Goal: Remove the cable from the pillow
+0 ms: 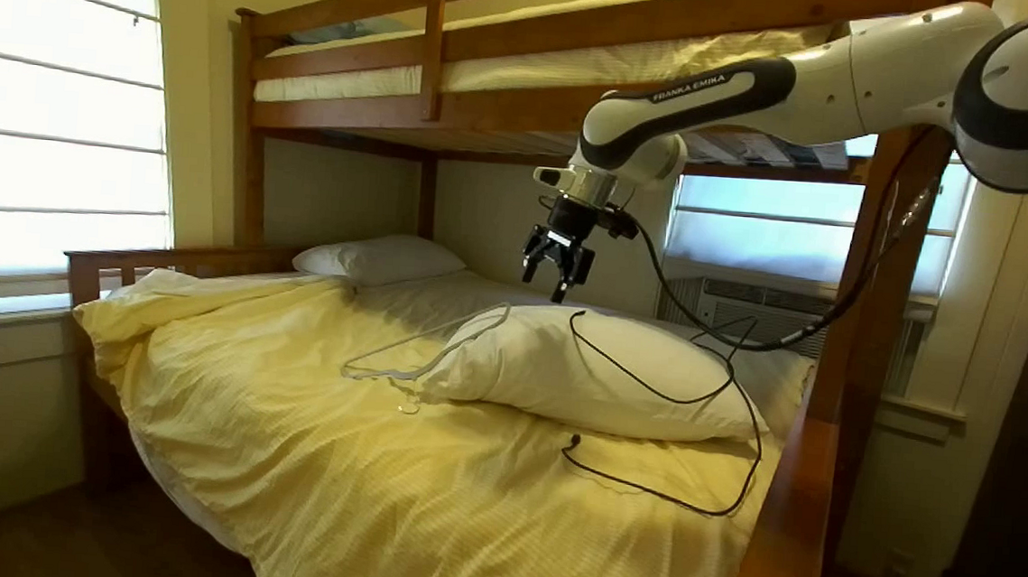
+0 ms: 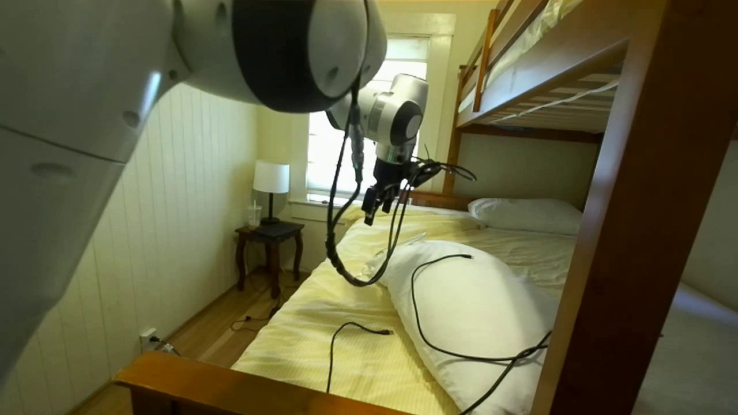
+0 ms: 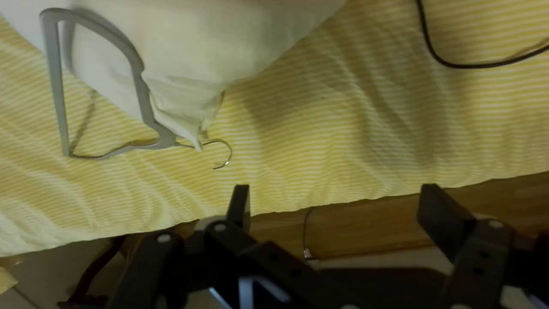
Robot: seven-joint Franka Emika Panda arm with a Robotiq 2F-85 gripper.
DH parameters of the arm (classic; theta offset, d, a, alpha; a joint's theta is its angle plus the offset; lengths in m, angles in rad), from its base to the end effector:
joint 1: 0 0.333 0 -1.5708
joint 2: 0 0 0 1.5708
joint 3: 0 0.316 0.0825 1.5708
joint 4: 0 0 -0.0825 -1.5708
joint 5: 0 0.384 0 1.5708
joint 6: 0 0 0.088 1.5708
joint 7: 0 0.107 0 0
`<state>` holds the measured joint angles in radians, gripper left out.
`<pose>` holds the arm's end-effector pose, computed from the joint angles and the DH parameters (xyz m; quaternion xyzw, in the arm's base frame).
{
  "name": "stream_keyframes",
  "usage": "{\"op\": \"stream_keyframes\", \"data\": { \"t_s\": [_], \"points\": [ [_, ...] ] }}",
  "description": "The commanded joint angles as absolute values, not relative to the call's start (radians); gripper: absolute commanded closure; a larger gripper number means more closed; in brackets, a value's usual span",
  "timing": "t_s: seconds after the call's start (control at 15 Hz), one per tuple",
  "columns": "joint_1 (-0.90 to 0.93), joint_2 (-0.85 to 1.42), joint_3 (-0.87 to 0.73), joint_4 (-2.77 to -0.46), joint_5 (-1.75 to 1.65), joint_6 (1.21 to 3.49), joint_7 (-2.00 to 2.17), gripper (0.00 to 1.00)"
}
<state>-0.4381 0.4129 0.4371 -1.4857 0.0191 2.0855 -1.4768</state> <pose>0.6929 -0.0473 0.4775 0.7516 0.6437 0.1442 0.0074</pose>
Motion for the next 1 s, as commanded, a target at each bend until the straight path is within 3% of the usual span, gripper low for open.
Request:
{"op": "stream_keyframes", "data": {
  "t_s": [0.0, 0.67, 0.73, 0.93],
  "points": [
    [-0.328, 0.236, 0.256, -1.637, 0.115, 1.981, -1.404, 0.00],
    [-0.209, -0.211, -0.043, -2.105, 0.163, 1.842, -1.074, 0.00],
    [-0.181, -0.081, -0.046, -1.959, 0.161, 1.826, -1.139, 0.00],
    [-0.165, -0.113, -0.077, -1.986, 0.161, 1.827, -1.140, 0.00]
  ]
}}
